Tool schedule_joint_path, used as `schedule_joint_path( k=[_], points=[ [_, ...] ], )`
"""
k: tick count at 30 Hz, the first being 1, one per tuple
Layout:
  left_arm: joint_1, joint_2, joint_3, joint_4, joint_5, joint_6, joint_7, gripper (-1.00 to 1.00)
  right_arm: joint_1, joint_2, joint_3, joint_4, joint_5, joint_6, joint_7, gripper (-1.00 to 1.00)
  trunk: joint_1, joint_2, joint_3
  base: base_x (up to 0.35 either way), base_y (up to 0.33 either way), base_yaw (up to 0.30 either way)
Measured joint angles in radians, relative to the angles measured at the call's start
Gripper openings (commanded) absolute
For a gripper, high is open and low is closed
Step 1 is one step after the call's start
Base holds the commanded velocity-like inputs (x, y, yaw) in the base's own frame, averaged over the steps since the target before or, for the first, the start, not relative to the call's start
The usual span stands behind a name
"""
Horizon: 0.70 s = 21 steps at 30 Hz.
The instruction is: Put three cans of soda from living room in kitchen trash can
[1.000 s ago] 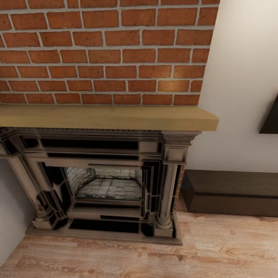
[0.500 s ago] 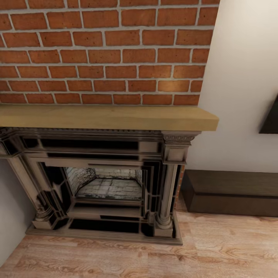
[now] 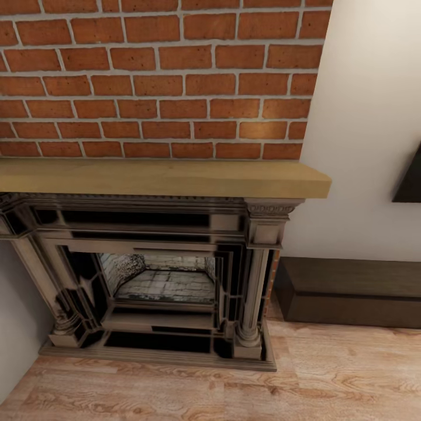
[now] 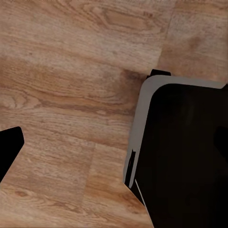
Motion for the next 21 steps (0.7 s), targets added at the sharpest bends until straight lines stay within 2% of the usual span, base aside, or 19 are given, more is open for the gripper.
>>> schedule_joint_path(
  k=[6, 21],
  points=[
    [0.004, -0.006, -0.001, -0.004, -0.001, -0.009, -0.001, 1.0, 0.0, 0.01, 0.003, -0.011, 0.005, 0.006, -0.014, 1.0, 0.0, 0.0, 0.0, 0.0, 0.0, 0.0],
    [0.005, -0.013, -0.004, -0.002, -0.008, -0.008, -0.001, 1.0, 0.0, 0.01, 0.009, -0.013, 0.009, 0.002, -0.015, 1.0, 0.0, 0.0, 0.0, 0.0, 0.0, 0.0]
  ],
)
